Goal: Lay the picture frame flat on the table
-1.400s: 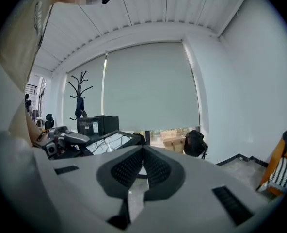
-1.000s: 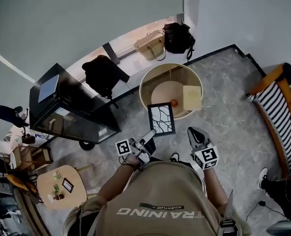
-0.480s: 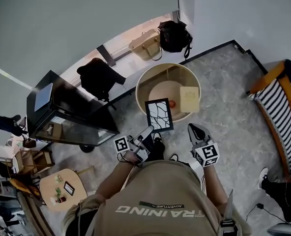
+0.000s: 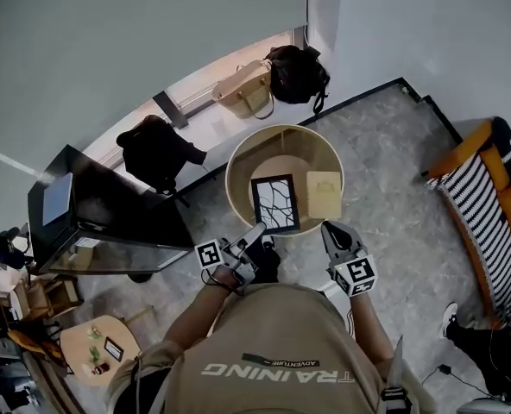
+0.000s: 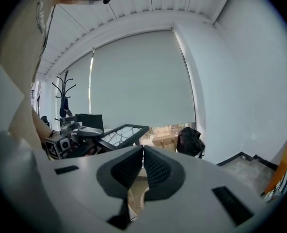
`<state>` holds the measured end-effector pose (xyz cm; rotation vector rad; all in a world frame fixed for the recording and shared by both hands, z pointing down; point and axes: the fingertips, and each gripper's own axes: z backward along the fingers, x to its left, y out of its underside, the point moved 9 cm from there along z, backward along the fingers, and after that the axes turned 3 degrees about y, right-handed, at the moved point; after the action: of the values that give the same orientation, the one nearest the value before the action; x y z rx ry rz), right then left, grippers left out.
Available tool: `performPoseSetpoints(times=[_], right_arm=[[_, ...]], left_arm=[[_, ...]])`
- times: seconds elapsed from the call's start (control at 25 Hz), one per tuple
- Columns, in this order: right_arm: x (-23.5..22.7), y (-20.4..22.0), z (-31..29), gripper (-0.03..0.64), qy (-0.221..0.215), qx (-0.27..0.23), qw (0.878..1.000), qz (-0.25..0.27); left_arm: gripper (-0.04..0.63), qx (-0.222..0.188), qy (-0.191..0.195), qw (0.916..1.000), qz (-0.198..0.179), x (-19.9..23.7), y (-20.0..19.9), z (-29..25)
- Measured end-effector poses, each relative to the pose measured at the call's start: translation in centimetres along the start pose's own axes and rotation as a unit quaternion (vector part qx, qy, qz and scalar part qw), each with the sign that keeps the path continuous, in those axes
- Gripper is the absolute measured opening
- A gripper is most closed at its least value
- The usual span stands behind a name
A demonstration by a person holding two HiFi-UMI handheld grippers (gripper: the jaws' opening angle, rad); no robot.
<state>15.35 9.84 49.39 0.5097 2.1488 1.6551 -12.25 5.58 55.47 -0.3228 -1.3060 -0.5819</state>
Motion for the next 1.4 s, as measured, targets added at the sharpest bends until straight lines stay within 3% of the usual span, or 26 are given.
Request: performPoseSetpoints(times=[0.44, 0.84, 1.12, 1.4], right_arm=[[-3.3, -3.6, -11.4, 0.007, 0.04, 0.032, 0.999, -0.013], [-5.0, -5.6, -20.2, 0.006, 0.068, 0.024, 0.997, -0.011], [-6.7, -4.0, -24.3, 0.006, 0.043, 0.053, 0.997, 0.024], [-10.4, 0.9, -28.1, 0.007, 0.033, 0.081, 0.996, 0.003]], left_arm=[[0.077, 0.046, -0.01, 0.9985, 0.027, 3.3, -12.1, -4.5], [0.077, 0.07, -0.027, 0.9963, 0.042, 8.1, -20.8, -7.3], [0.077, 0.056, -0.054, 0.9951, 0.06, 13.0, -23.8, -8.7], [0.077, 0.039, -0.078, 0.9941, 0.065, 20.1, -25.3, -10.4]])
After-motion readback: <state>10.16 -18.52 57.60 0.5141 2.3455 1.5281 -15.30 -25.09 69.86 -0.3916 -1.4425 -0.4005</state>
